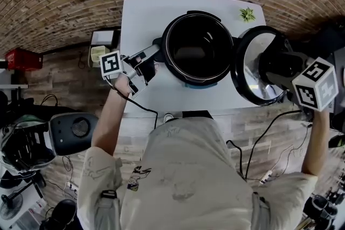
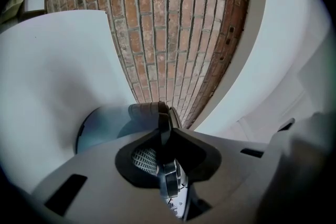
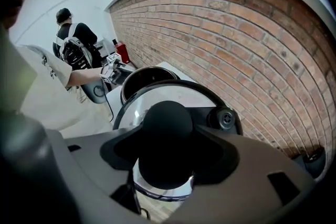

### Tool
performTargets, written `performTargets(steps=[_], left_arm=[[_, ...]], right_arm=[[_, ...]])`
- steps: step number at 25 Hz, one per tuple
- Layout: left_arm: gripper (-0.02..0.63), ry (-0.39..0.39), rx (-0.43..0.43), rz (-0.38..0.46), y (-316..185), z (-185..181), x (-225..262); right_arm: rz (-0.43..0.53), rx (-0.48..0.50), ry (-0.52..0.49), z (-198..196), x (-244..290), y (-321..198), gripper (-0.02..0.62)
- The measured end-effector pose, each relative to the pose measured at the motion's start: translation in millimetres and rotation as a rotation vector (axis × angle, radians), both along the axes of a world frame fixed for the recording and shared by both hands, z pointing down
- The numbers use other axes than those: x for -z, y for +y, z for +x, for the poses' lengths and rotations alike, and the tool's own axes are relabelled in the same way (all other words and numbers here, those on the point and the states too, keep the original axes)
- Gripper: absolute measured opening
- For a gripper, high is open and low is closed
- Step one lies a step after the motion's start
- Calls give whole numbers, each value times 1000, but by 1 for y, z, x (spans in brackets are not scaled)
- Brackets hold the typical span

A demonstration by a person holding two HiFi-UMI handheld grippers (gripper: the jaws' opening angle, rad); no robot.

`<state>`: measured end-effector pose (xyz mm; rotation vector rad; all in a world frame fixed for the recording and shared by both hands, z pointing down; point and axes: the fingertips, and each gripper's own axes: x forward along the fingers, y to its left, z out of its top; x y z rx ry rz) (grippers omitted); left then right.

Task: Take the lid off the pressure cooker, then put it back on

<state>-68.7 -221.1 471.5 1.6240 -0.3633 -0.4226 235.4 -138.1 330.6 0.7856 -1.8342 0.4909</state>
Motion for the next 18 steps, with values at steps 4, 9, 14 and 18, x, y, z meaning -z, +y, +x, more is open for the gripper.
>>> performTargets(steps=[4, 9, 14, 18], left_arm=[[74, 3, 9, -2, -1, -1, -2], [71, 26, 26, 2, -2, -1, -1], [69, 45, 29, -11, -1, 0, -2], [69, 60, 44, -12, -2, -1, 0]], right_arm=[[-31, 99, -32, -43, -5, -16, 293], [-66, 200, -30, -90, -15, -36, 293], [-111, 269, -7, -126, -31, -51, 293], [-166, 289, -20, -150, -45, -62, 293]])
